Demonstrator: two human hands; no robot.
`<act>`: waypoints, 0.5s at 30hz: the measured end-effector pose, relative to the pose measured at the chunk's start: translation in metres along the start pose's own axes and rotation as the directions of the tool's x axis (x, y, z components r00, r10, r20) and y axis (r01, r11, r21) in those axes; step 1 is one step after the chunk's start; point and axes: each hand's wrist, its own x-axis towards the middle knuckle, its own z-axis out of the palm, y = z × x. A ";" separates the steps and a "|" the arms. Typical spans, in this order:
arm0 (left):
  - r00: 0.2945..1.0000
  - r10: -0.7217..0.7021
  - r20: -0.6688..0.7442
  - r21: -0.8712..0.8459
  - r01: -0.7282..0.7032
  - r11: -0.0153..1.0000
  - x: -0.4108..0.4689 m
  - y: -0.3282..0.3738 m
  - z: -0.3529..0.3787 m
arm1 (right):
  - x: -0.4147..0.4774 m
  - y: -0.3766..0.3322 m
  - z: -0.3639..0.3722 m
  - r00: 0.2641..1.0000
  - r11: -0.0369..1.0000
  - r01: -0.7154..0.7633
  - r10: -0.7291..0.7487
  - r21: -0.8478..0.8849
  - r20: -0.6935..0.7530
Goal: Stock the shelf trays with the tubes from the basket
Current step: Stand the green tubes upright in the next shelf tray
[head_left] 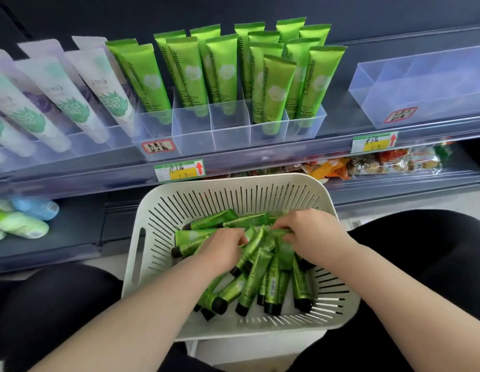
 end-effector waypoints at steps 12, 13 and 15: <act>0.984 -0.052 0.168 0.120 0.032 0.992 0.022 0.041 0.040 | 0.009 0.020 0.013 0.986 0.992 -0.014 0.034 0.129 -0.162; 0.986 -0.061 0.153 0.105 0.046 0.993 0.023 0.042 0.042 | 0.010 0.020 0.014 0.985 0.992 -0.012 0.033 0.126 -0.167; 0.987 -0.109 0.115 0.035 0.106 0.994 0.027 0.044 0.045 | 0.012 0.020 0.016 0.986 0.992 0.001 0.020 0.127 -0.166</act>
